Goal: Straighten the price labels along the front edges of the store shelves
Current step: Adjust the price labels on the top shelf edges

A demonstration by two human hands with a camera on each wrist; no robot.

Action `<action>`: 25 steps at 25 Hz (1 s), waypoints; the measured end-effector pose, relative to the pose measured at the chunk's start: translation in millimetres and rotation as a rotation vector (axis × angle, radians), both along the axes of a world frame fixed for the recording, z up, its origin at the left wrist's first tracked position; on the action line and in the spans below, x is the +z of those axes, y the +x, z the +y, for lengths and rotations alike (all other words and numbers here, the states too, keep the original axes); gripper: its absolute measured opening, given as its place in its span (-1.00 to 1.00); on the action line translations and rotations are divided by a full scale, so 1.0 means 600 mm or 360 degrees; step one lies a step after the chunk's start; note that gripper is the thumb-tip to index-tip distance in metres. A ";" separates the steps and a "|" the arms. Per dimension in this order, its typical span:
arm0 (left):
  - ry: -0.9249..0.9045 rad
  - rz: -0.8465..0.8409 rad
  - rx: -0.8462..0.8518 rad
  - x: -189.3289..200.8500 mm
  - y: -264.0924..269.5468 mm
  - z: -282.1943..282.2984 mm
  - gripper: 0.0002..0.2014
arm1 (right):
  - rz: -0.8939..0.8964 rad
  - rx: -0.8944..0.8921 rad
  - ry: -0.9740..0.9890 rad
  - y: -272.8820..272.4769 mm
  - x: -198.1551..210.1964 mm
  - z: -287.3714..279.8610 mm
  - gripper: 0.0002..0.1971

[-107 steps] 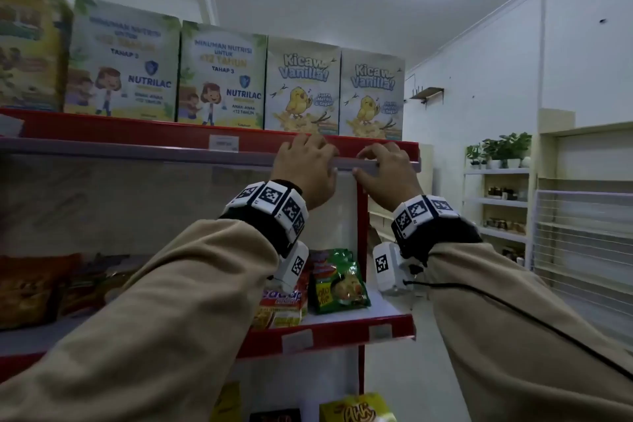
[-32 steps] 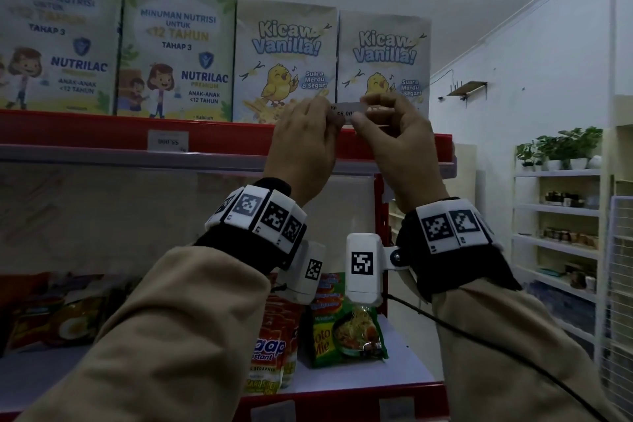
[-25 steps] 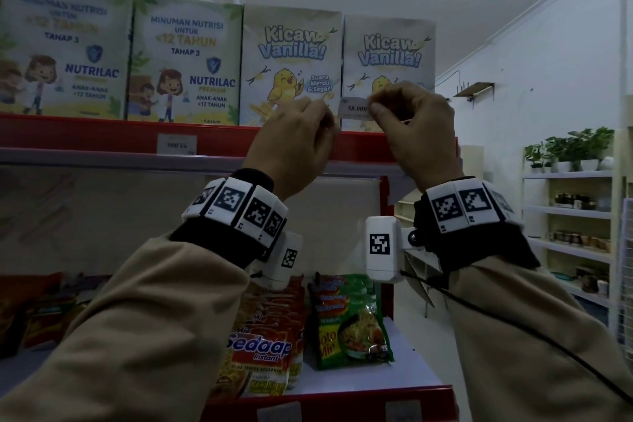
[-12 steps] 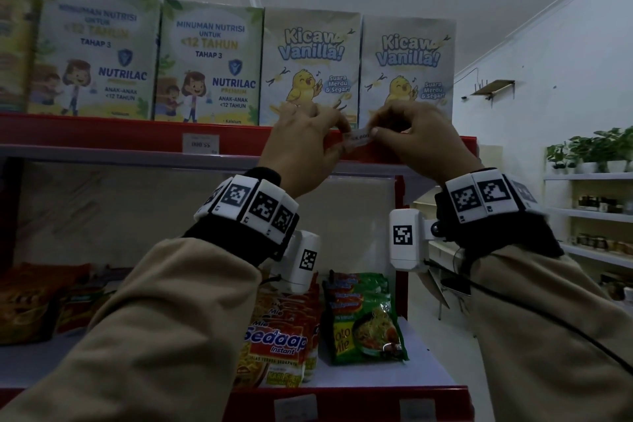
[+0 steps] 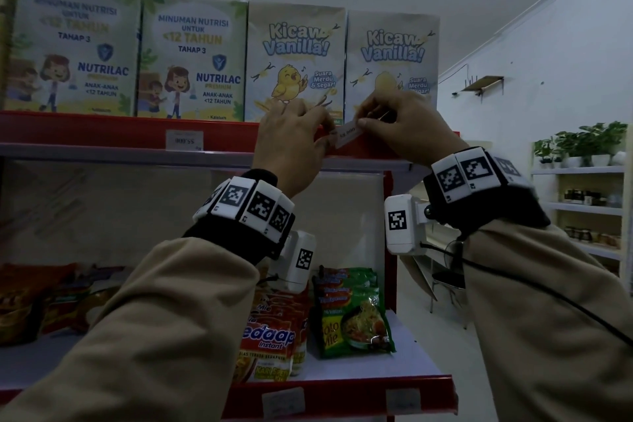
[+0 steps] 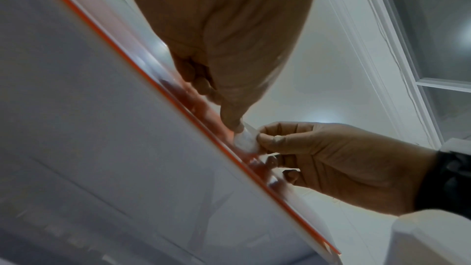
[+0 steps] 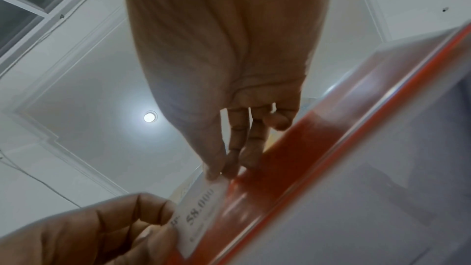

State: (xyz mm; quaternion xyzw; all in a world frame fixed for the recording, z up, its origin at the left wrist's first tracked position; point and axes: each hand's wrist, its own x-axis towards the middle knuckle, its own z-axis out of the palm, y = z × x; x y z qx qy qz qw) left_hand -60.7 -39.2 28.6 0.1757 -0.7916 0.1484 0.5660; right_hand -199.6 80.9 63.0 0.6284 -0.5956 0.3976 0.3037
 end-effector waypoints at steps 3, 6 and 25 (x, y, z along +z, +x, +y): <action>-0.0015 0.0040 0.0005 -0.004 -0.003 0.000 -0.79 | 0.0015 0.0022 -0.0009 -0.006 0.002 0.000 -0.93; -0.0020 0.0051 0.0003 -0.006 -0.004 0.000 -0.79 | 0.0060 0.0045 0.0022 -0.010 0.004 0.002 -0.87; 0.0003 -0.0179 0.0007 0.008 0.010 0.004 -0.75 | 0.0157 -0.0291 0.0392 0.001 0.017 0.015 -0.80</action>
